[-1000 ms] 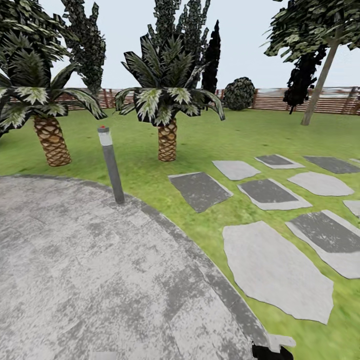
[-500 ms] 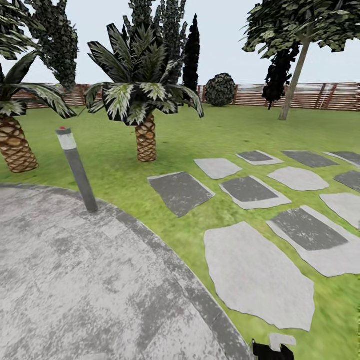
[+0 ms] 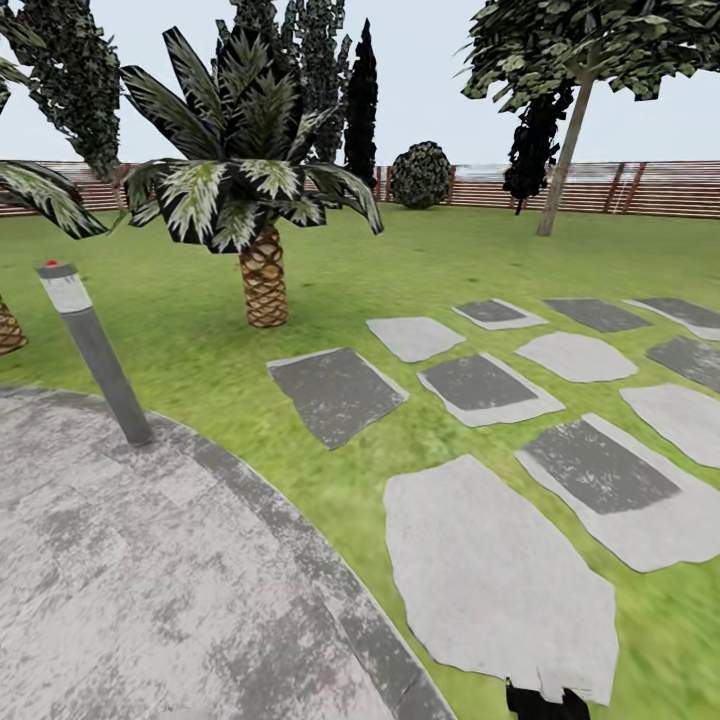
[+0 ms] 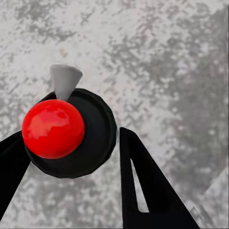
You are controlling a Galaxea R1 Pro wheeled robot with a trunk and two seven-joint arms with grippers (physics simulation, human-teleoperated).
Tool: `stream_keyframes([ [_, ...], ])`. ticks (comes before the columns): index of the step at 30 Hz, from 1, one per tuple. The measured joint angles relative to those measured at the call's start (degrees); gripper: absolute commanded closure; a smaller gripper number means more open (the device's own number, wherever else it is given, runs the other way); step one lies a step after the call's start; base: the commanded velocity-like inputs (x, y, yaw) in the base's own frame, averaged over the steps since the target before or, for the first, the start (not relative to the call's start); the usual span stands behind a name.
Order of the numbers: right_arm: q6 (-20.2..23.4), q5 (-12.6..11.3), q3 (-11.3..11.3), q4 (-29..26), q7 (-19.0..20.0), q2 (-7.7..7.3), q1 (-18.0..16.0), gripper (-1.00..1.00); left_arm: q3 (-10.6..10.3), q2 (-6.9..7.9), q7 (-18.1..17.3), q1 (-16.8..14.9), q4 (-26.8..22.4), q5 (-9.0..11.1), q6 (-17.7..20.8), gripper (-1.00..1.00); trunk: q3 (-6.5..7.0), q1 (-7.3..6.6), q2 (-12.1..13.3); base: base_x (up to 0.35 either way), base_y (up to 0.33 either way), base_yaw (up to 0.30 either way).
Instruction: Pick up the pesticide atomizer in the garden and spray insectifuge to fully cover both potted plants in the garden.
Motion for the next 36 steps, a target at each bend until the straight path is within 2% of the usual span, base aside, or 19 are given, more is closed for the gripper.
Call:
stream_keyframes([
  [36, 0.09, -0.10, 0.01, 0.00, -0.26, 0.57, 0.00, -1.00, 0.04, 0.07, 0.08, 0.00, 0.00, 0.12, 0.00, 1.00, 0.00, 0.01, 0.01, 0.330, -0.110, 0.000],
])
